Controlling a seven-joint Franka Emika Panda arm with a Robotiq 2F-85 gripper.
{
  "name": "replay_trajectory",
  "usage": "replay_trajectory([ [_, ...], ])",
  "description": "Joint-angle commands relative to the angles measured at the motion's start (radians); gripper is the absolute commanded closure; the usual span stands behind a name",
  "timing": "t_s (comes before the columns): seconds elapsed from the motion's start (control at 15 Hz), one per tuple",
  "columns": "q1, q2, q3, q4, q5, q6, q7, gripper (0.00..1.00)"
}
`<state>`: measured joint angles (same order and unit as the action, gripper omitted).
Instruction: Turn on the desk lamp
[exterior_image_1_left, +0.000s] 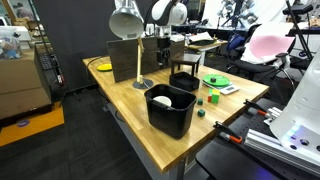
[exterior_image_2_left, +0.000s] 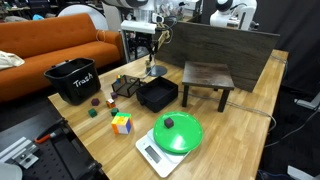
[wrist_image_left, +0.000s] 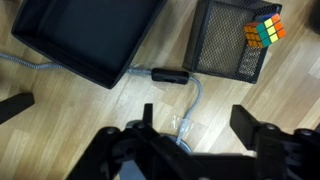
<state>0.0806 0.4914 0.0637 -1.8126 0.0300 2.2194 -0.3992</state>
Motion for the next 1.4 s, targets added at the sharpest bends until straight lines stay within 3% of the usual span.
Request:
replay_trajectory([
  [0.0, -0.026, 0.03, 0.022, 0.041, -0.007, -0.029, 0.032, 0.51],
  [0.47, -0.035, 0.057, 0.027, 0.065, -0.007, -0.036, 0.021, 1.0],
  [1.33, -0.046, 0.165, 0.052, 0.148, 0.0, -0.085, 0.003, 1.0],
])
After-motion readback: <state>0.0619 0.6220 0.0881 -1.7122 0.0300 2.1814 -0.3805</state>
